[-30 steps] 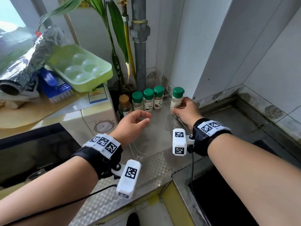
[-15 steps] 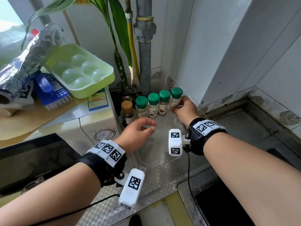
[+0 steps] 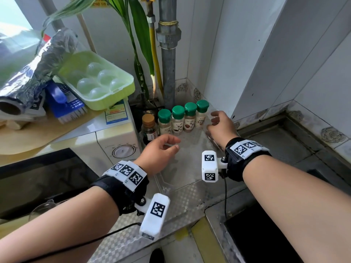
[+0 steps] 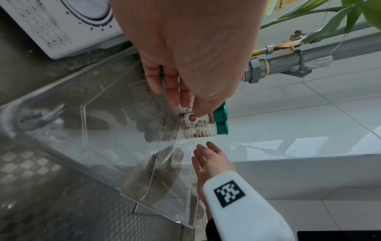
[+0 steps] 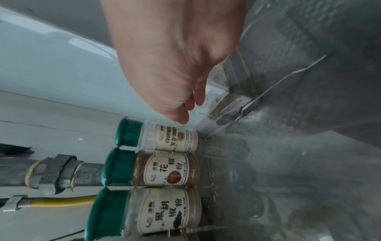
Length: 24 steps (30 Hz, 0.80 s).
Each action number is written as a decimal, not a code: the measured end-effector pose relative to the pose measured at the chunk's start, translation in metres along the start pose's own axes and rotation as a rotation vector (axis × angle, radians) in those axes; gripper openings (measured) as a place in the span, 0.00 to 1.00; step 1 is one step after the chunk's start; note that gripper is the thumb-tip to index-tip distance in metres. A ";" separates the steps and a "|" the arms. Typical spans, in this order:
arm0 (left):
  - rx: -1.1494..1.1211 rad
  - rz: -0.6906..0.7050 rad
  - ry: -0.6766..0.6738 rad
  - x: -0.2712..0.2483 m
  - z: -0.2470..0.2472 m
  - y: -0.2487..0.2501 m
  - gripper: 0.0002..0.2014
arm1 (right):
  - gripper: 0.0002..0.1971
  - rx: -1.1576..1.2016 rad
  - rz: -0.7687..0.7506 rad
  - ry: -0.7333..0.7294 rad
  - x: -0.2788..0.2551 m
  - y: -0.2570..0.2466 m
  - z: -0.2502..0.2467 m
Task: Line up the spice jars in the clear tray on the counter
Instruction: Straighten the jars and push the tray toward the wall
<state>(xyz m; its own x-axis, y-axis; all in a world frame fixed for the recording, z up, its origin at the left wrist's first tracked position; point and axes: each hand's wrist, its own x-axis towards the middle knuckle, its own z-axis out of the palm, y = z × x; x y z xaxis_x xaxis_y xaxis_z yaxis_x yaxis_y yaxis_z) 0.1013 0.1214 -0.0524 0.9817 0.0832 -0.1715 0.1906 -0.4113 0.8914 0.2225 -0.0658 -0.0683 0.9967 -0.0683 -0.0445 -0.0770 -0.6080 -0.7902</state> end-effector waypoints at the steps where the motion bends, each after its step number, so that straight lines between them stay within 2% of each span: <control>1: -0.008 0.000 0.024 -0.002 0.000 0.000 0.10 | 0.22 -0.011 -0.001 0.018 -0.001 0.002 -0.004; 7: -0.143 -0.057 0.174 -0.018 0.005 -0.004 0.17 | 0.20 -0.070 0.041 0.147 -0.017 0.018 -0.031; 13: -0.139 -0.141 0.334 -0.042 0.010 -0.005 0.18 | 0.24 -0.095 0.148 0.118 -0.039 0.038 -0.050; 15: -0.123 -0.203 0.368 -0.048 0.012 -0.006 0.23 | 0.25 -0.081 0.188 0.097 -0.046 0.045 -0.053; 19: -0.023 -0.369 0.330 -0.060 0.016 -0.011 0.35 | 0.26 -0.097 0.219 0.092 -0.057 0.054 -0.059; 22: 0.042 -0.437 0.262 -0.065 0.021 -0.015 0.37 | 0.22 -0.190 0.267 0.080 -0.062 0.057 -0.065; 24: -0.003 -0.460 0.216 -0.071 0.022 -0.014 0.35 | 0.18 -0.264 0.311 0.053 -0.065 0.057 -0.066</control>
<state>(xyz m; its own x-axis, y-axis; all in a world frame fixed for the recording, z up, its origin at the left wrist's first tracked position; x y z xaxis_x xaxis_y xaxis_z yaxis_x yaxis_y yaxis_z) 0.0293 0.1015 -0.0620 0.7730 0.4409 -0.4562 0.6027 -0.2857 0.7451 0.1512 -0.1483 -0.0697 0.9227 -0.3173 -0.2190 -0.3852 -0.7337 -0.5597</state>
